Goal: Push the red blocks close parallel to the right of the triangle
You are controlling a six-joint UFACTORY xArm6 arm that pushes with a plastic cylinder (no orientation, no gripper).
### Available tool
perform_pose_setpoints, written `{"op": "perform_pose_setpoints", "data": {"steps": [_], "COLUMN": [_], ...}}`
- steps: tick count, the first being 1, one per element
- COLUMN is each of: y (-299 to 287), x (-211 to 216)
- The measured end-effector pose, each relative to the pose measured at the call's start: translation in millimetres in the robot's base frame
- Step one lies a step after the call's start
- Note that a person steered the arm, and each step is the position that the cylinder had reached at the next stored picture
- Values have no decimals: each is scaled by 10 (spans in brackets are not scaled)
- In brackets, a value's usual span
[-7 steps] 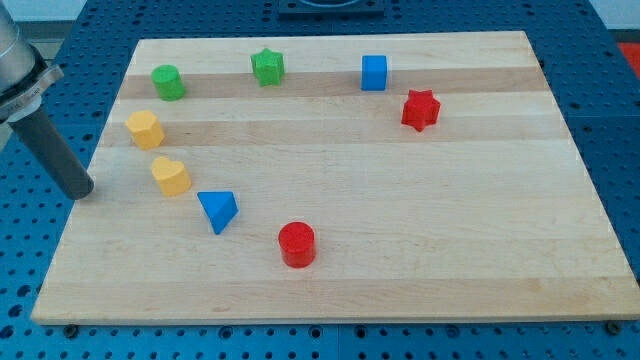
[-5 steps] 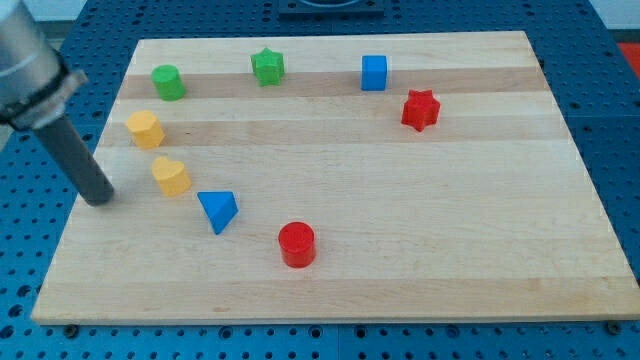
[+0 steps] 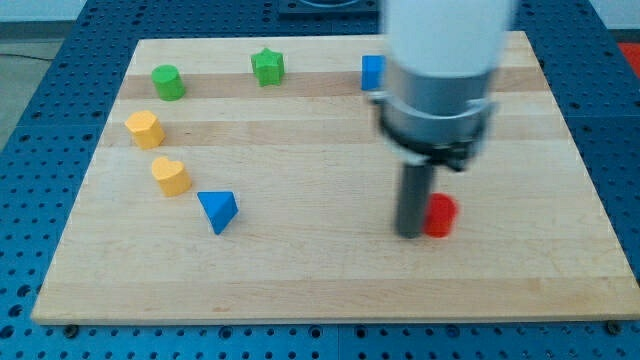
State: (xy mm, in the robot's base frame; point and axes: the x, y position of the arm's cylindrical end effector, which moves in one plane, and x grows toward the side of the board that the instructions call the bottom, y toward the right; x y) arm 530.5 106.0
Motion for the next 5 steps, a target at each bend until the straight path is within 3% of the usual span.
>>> {"op": "perform_pose_setpoints", "data": {"steps": [2, 3, 4, 5], "y": [-314, -633, -298, 241], "x": [-1257, -1547, -1869, -1812]}}
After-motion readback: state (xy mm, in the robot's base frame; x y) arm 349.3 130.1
